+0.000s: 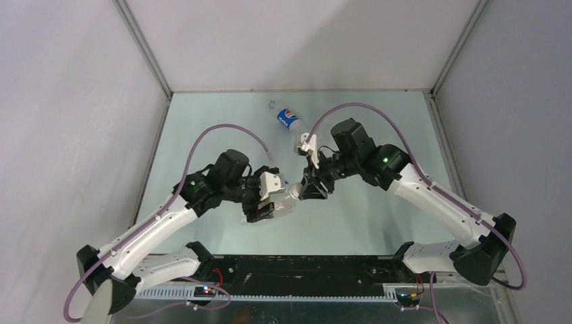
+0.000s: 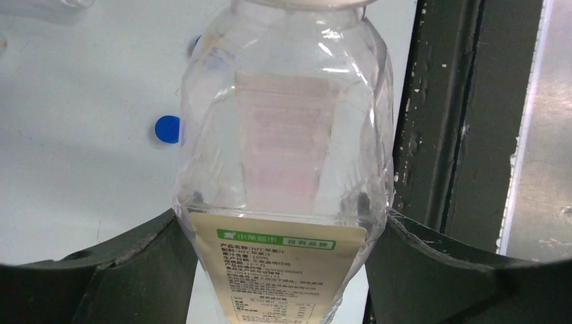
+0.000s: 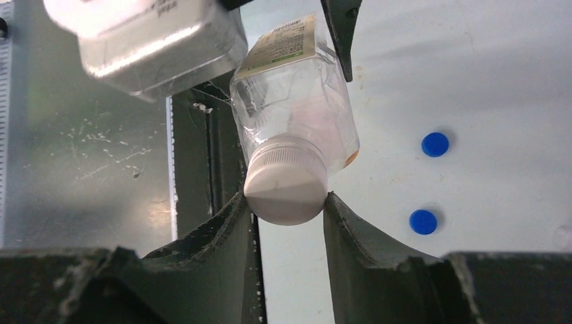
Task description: Screw on the bottle caps
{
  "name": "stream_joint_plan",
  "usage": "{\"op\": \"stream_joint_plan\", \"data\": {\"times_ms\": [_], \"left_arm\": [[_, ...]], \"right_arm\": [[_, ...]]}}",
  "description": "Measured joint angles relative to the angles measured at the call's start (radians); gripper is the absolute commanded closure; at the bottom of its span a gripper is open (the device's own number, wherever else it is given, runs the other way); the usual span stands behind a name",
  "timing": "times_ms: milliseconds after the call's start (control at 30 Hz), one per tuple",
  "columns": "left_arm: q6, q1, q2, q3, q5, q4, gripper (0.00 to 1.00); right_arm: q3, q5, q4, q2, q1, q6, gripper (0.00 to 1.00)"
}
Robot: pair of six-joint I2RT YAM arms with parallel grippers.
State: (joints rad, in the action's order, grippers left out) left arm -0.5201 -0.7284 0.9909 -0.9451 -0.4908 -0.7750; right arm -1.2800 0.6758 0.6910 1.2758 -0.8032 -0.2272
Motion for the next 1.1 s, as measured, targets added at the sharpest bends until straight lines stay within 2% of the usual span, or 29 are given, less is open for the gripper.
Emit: {"op": "stream_joint_plan", "data": {"times_ms": [367, 767, 900, 1100], "left_arm": [[0.109, -0.073, -0.091, 0.183, 0.153, 0.211, 1.00], [0.217, -0.138, -0.128, 0.319, 0.317, 0.445, 1.00], [0.247, -0.182, -0.129, 0.370, 0.400, 0.535, 1.00], [0.259, -0.277, -0.127, 0.436, 0.597, 0.676, 1.00]], "right_arm": [[-0.042, -0.046, 0.064, 0.091, 0.005, 0.182, 0.84], [-0.092, -0.143, 0.106, 0.148, 0.028, 0.499, 0.93], [-0.092, -0.167, 0.120, 0.160, 0.041, 0.595, 0.94], [-0.097, -0.207, 0.142, 0.168, 0.060, 0.744, 0.94]]}}
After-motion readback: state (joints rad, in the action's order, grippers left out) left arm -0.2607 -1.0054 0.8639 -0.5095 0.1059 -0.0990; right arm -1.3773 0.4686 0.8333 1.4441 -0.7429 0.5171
